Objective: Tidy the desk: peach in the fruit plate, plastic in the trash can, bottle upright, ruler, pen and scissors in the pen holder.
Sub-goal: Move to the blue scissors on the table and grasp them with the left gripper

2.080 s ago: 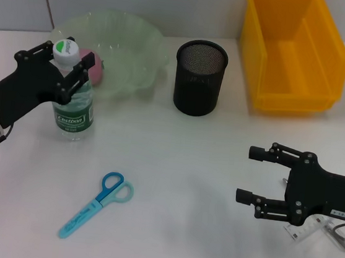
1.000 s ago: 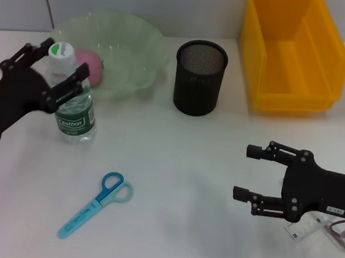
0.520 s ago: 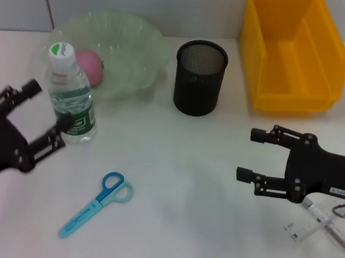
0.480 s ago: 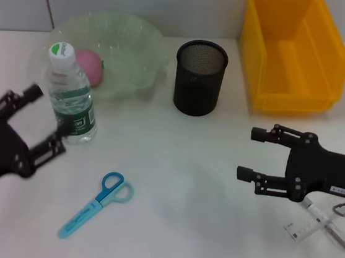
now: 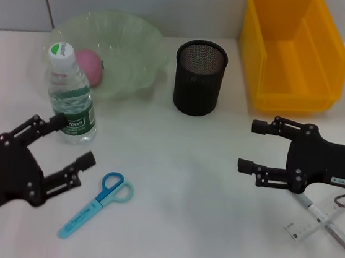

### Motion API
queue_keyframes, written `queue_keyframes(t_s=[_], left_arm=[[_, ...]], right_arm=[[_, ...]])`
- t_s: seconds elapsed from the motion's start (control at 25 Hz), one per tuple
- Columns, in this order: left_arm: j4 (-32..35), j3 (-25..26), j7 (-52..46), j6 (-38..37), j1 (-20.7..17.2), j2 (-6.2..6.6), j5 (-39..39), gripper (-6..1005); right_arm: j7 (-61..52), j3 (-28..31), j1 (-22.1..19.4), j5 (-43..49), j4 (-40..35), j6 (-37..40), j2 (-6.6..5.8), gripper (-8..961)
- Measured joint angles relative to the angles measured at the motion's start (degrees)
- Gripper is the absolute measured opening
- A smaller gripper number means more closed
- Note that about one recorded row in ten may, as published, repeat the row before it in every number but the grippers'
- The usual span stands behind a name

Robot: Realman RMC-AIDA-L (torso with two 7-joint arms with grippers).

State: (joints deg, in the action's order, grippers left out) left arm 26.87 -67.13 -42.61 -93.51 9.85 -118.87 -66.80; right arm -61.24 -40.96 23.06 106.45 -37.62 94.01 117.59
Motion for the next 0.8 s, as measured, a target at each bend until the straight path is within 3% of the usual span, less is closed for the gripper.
queue_keyframes(t_s=[0.12, 0.16, 0.2, 0.28, 0.32, 0.36, 0.48, 0.52, 0.56, 0.6, 0.64, 0.68, 0.8], left_arm=[[1.97, -0.57, -1.45, 0.95, -0.55, -0.07, 0.09, 802], [9.89, -3.24, -7.74, 7.10, -3.14, -0.21, 0.31, 802], [9.89, -3.24, -7.74, 7.10, -3.14, -0.21, 0.31, 801], [37.14, -18.32, -22.42, 30.59, -14.45, 0.49, -2.31, 801], [37.14, -18.32, -22.42, 30.59, -14.45, 0.49, -2.31, 801], [44.47, -20.88, -29.73, 35.86, -16.64, 0.71, -6.95, 801], [44.47, -20.88, -29.73, 35.86, -16.64, 0.71, -6.95, 800], [49.86, -21.51, -38.00, 38.46, -17.71, 0.72, -13.29, 800], [49.86, -21.51, -38.00, 38.46, -17.71, 0.72, -13.29, 800], [62.74, -22.27, -62.09, 38.50, -18.57, 0.58, -35.02, 800], [62.74, -22.27, -62.09, 38.50, -18.57, 0.58, -35.02, 800], [66.65, -23.17, -70.31, 37.66, -18.64, 0.53, -42.71, 800], [66.65, -23.17, -70.31, 37.66, -18.64, 0.53, -42.71, 800]], right_arm=[[-0.44, 0.08, 0.30, 0.52, -0.21, -0.25, -0.15, 815], [-0.62, 0.09, 0.41, 0.66, -0.26, -0.40, -0.25, 815], [-0.77, 0.09, 0.50, 0.74, -0.33, -0.65, -0.36, 815], [-1.60, 0.10, 0.99, 1.71, -0.97, -1.03, -0.60, 815], [-1.60, 0.10, 0.99, 1.71, -0.97, -1.03, -0.60, 815], [-2.26, 0.11, 1.22, 2.40, -1.47, -1.06, -0.68, 815], [-5.61, -0.06, 2.40, 6.08, -3.90, -0.74, -0.76, 815], [-7.16, -0.06, 2.90, 7.80, -4.84, -0.56, -0.79, 815], [-8.55, -0.06, 3.52, 9.37, -5.83, -0.46, -0.82, 815], [-9.85, -0.06, 4.08, 10.66, -6.71, -0.34, -0.87, 815], [-10.85, -0.06, 4.53, 11.78, -7.67, 0.10, -0.92, 815], [-12.19, -0.05, 5.07, 12.82, -9.66, 1.37, -1.05, 815], [-13.51, -0.05, 5.33, 13.14, -11.99, 4.03, -1.35, 815]])
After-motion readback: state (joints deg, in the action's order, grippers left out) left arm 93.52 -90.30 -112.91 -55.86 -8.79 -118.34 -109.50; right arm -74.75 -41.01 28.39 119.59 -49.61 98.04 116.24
